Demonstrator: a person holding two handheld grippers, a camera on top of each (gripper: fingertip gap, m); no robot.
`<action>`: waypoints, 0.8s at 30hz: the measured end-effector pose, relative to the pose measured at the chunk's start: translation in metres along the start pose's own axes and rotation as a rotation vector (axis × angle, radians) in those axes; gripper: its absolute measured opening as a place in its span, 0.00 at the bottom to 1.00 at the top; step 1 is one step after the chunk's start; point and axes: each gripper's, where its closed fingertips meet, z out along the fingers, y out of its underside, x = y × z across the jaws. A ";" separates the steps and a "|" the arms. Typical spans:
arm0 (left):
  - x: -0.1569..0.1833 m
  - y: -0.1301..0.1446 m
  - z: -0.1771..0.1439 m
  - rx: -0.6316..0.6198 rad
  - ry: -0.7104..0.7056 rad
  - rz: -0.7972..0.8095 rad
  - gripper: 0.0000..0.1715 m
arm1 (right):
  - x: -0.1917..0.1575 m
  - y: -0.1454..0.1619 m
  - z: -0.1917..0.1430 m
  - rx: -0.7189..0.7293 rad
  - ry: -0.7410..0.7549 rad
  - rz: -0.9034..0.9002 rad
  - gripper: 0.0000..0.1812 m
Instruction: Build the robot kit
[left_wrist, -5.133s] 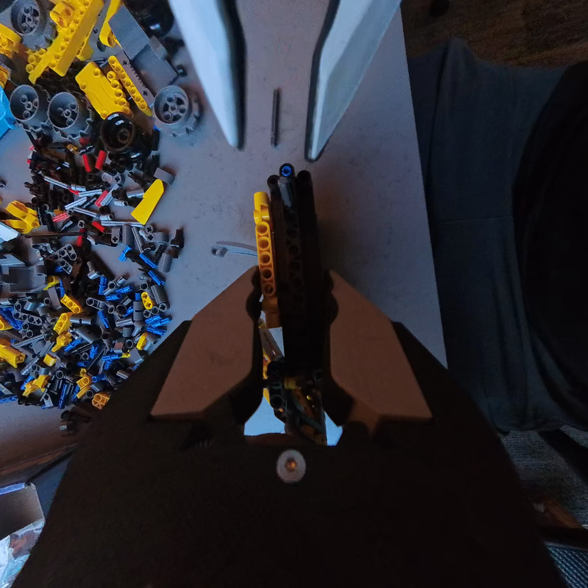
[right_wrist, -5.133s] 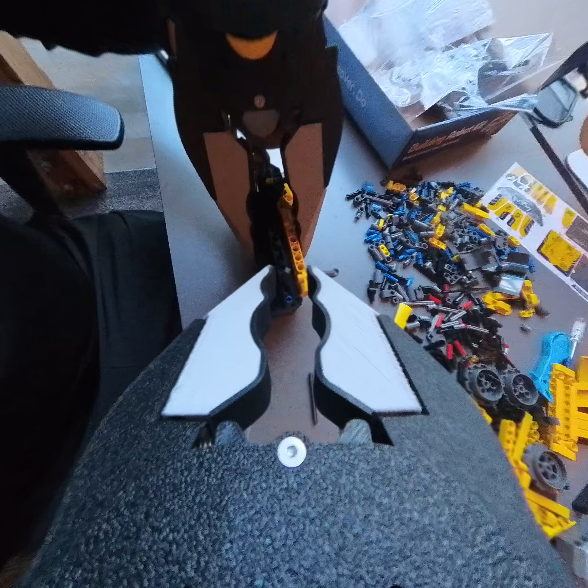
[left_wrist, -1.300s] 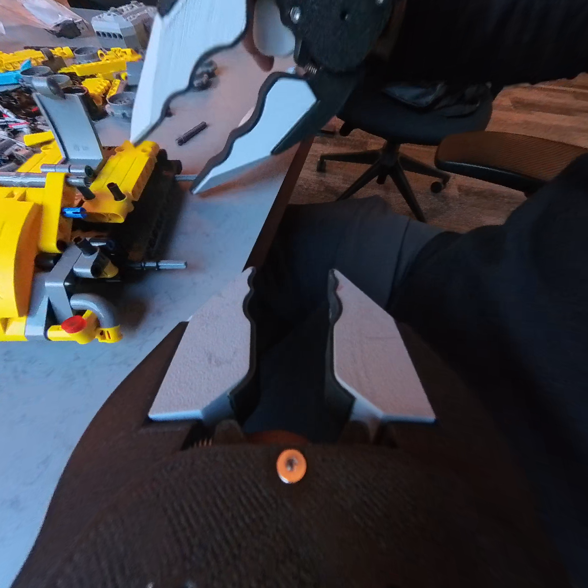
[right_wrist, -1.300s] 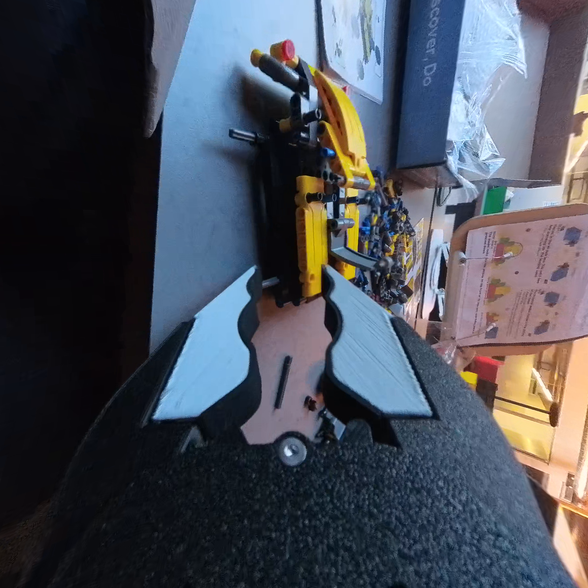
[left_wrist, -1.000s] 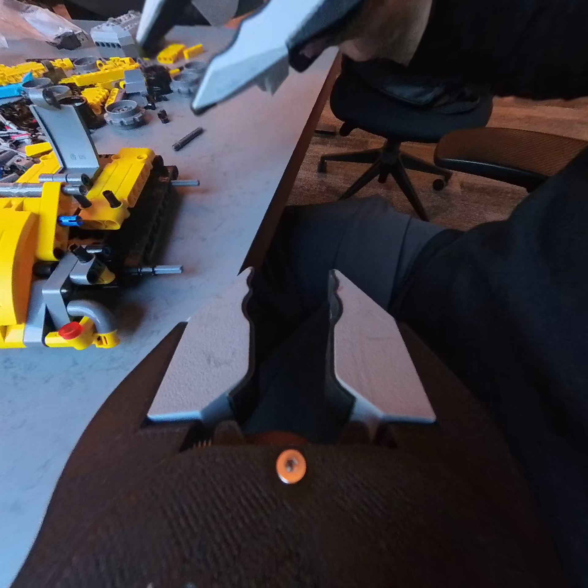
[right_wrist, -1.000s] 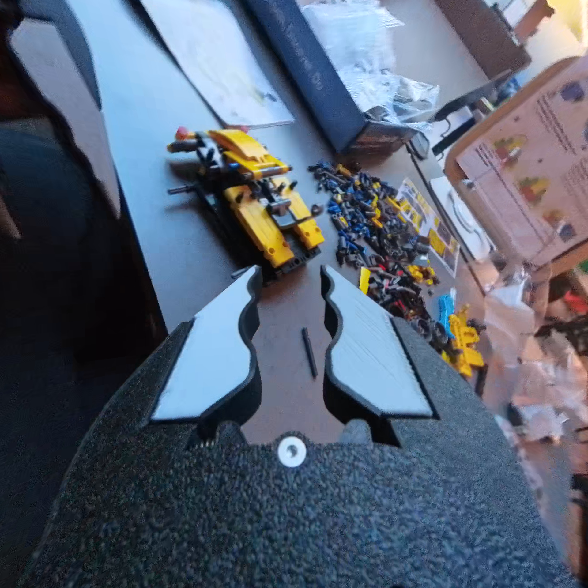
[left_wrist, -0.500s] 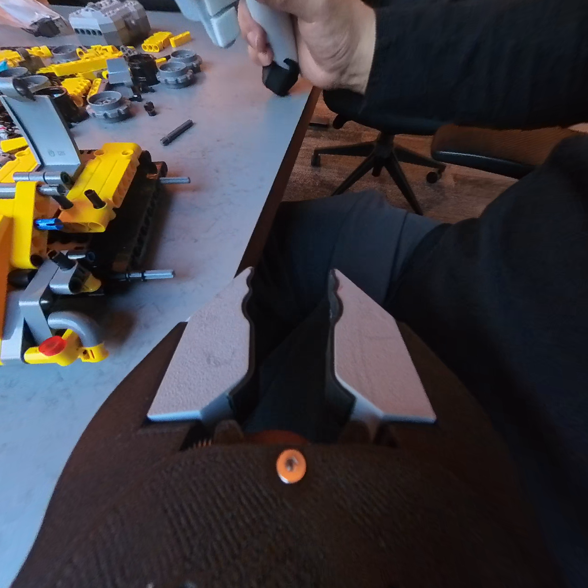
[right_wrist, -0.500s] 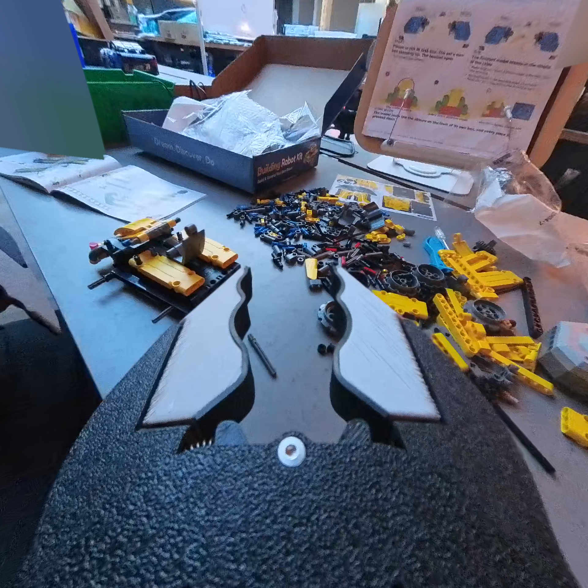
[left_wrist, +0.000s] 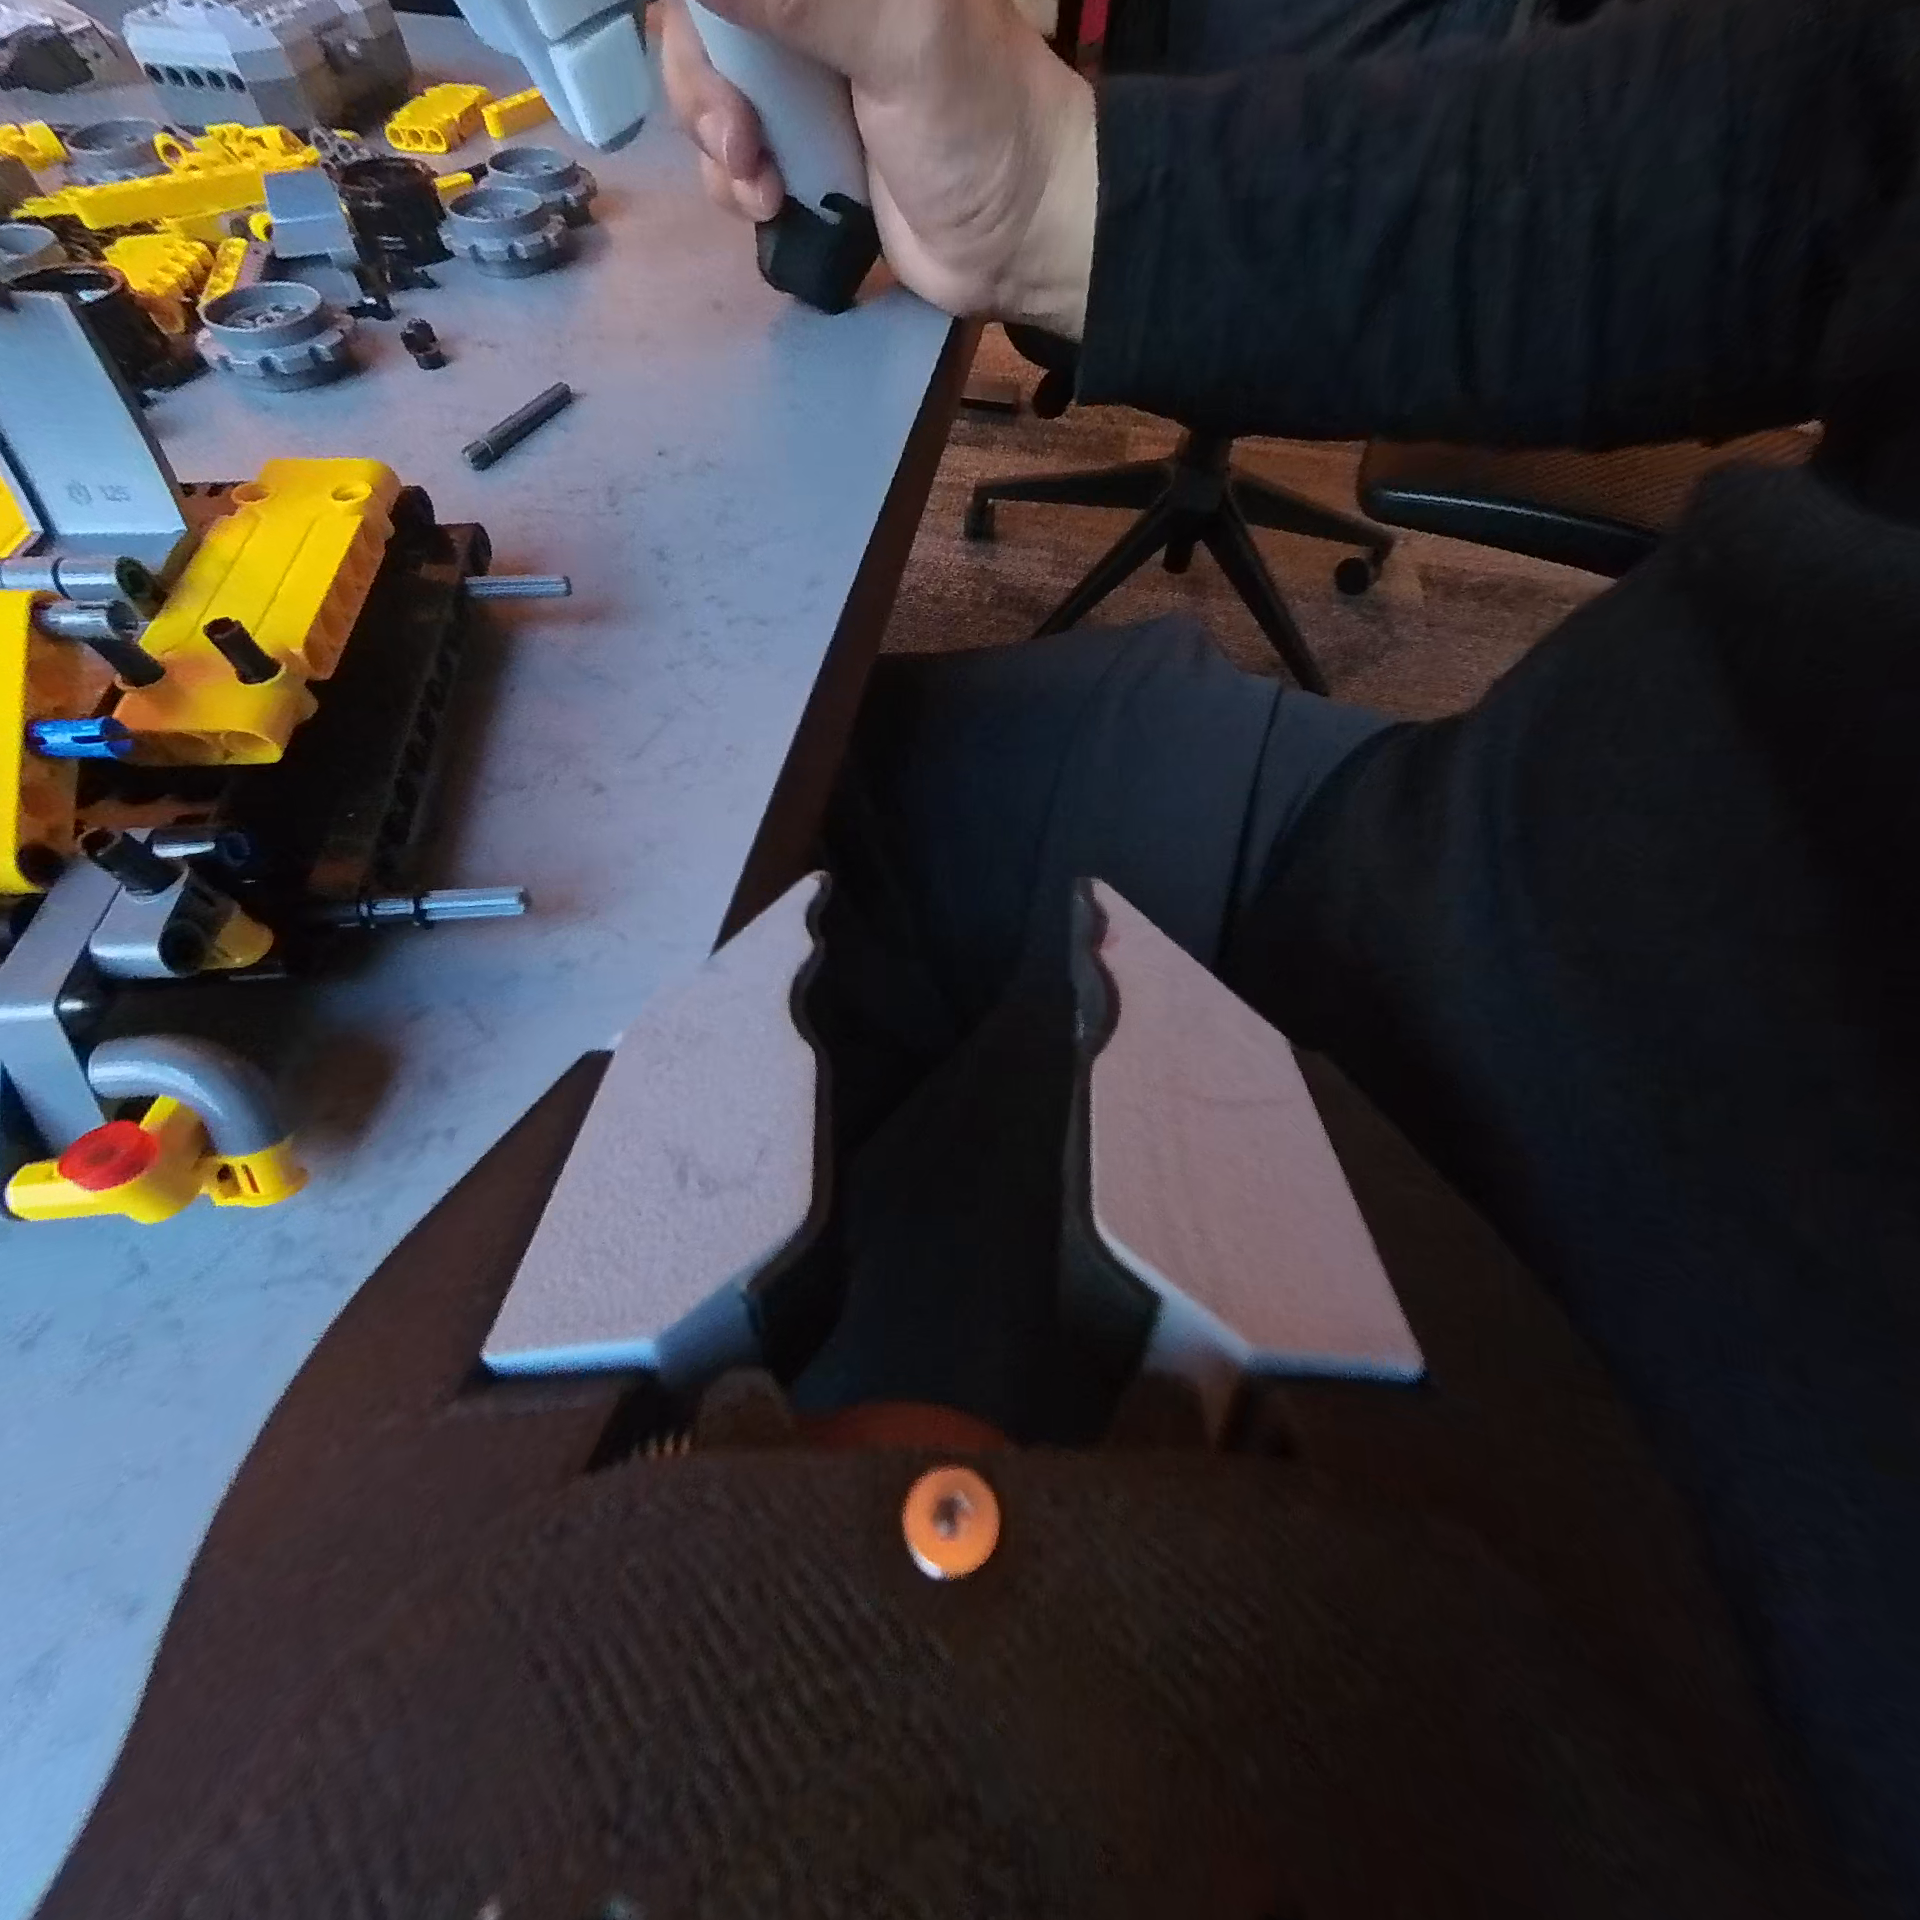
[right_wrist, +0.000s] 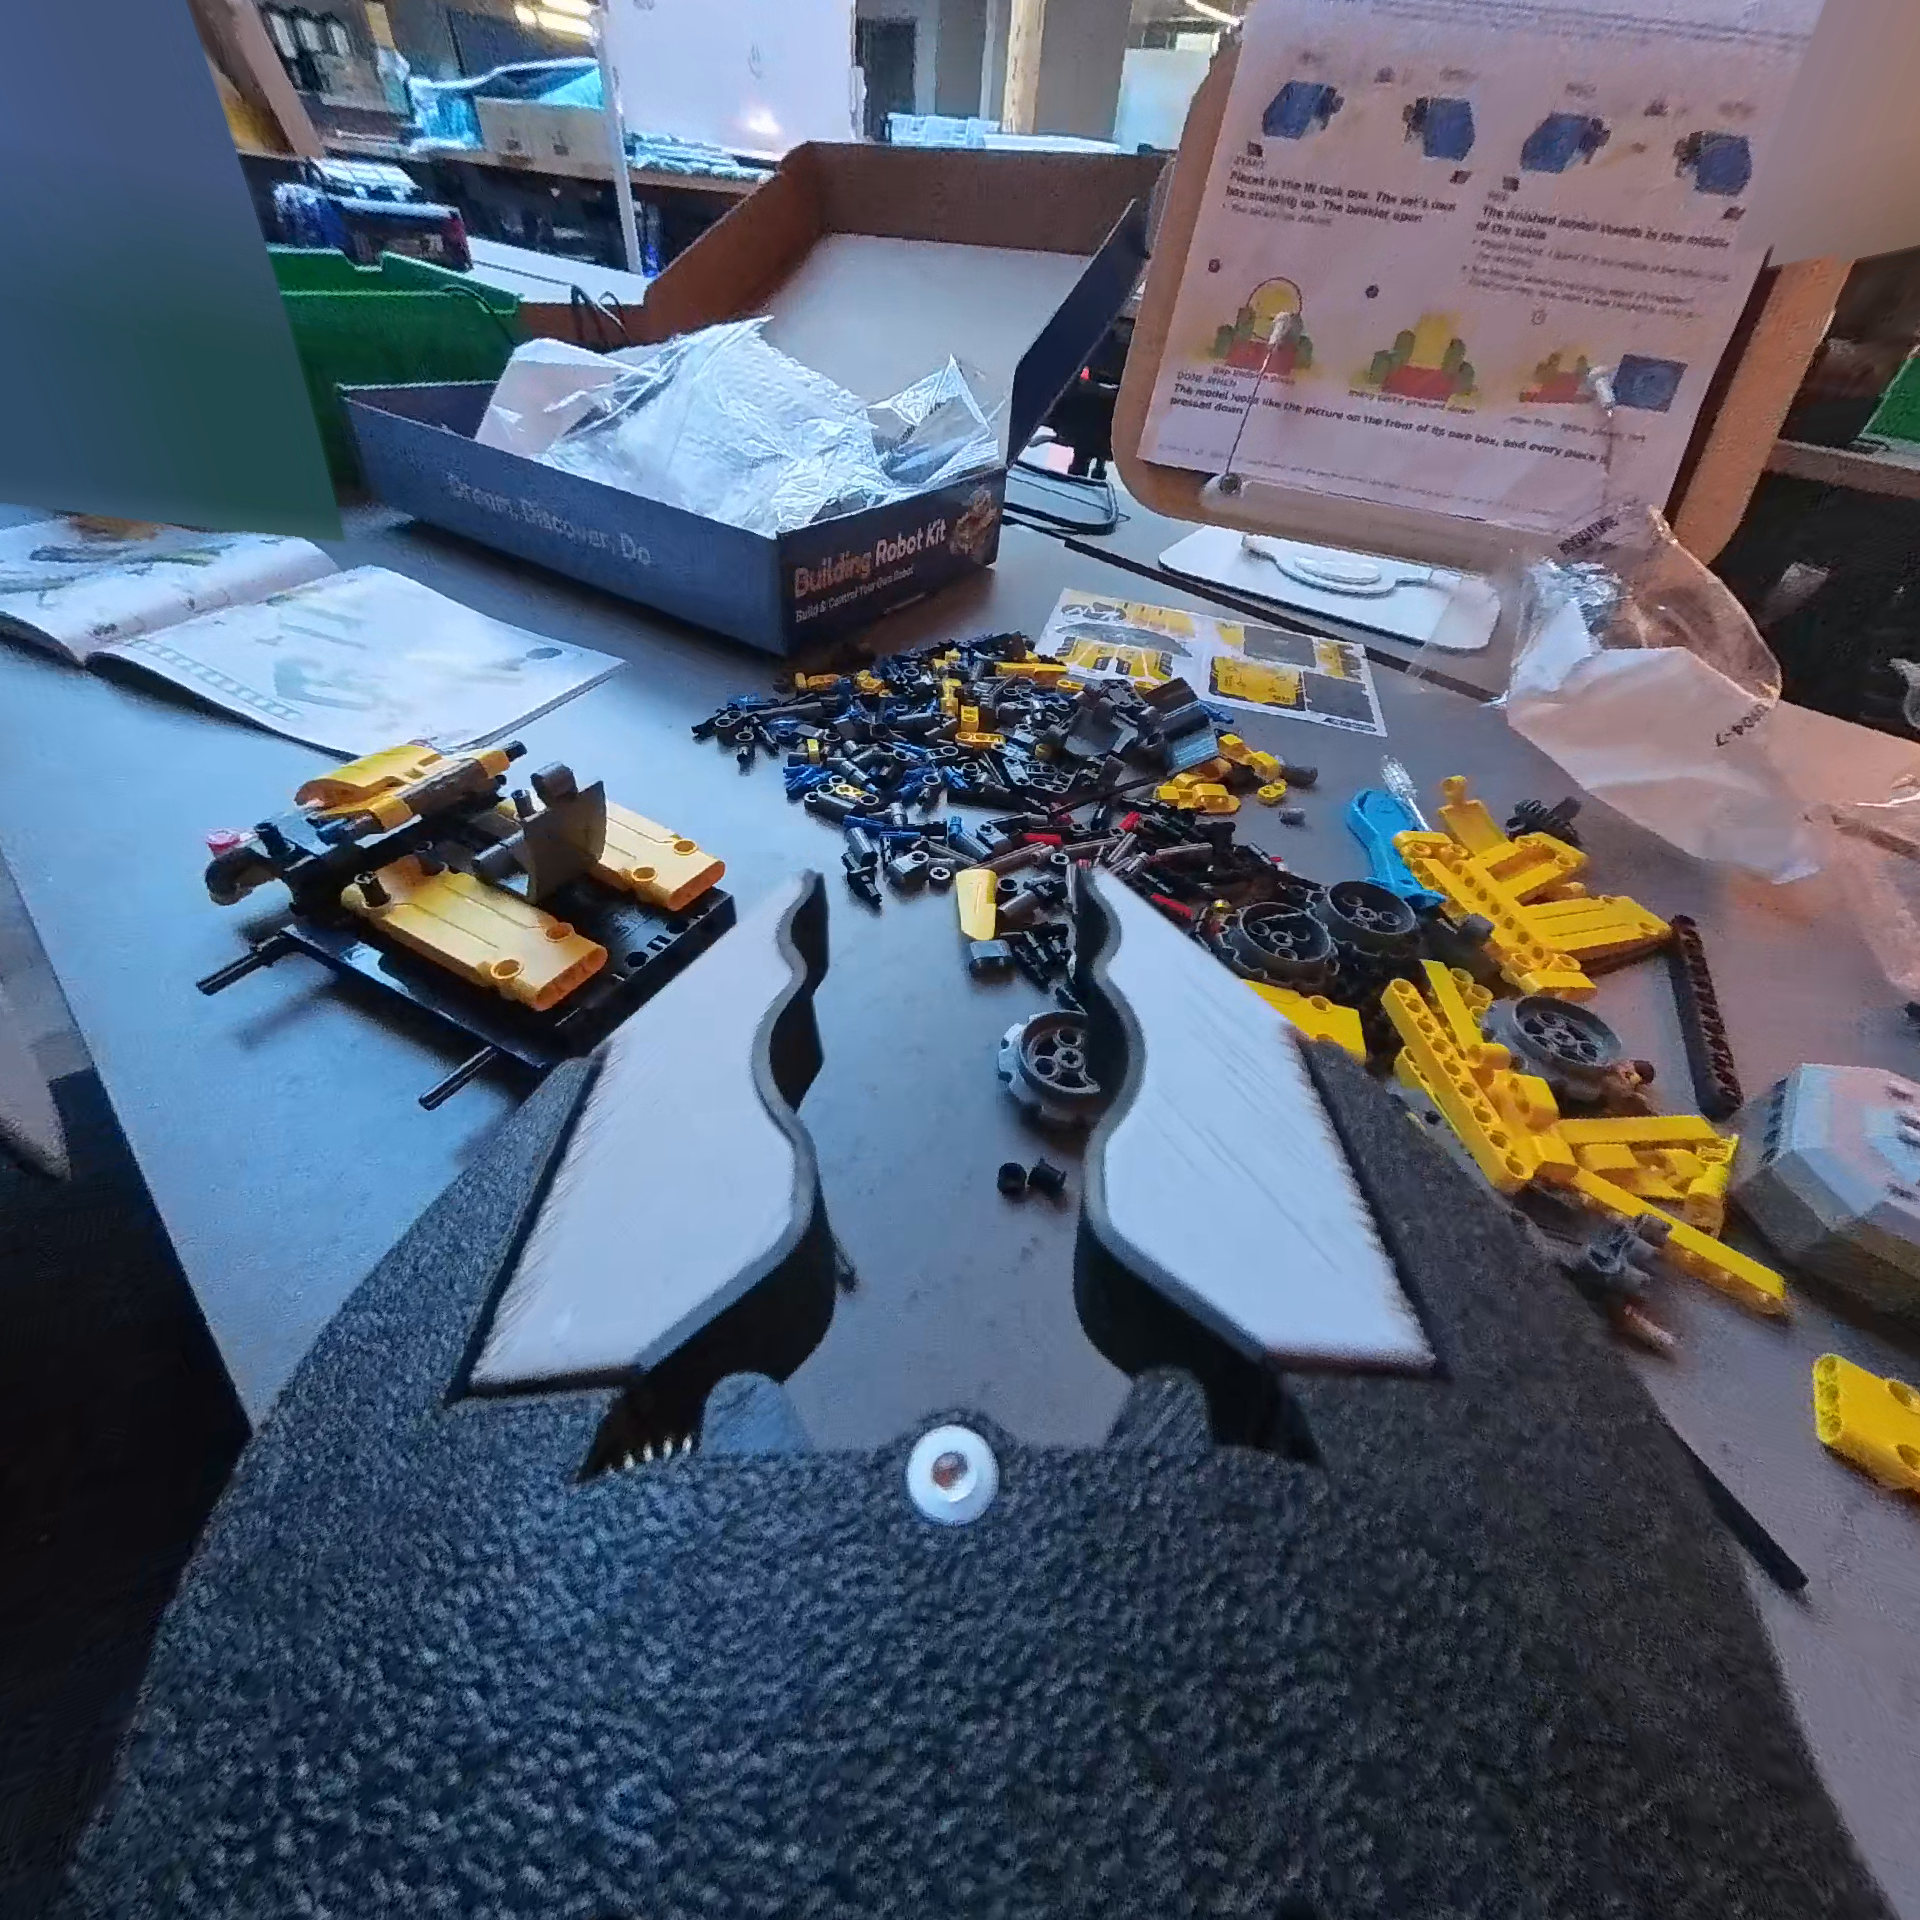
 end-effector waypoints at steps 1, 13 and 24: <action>0.000 0.000 0.000 -0.002 -0.001 0.003 0.24 | 0.001 0.000 0.000 0.002 0.000 0.004 0.26; -0.003 0.002 0.005 -0.019 -0.017 0.003 0.24 | 0.008 -0.012 -0.011 0.102 -0.006 0.068 0.26; -0.006 0.010 0.015 -0.081 -0.082 0.108 0.23 | 0.005 -0.015 -0.015 0.130 -0.027 0.060 0.24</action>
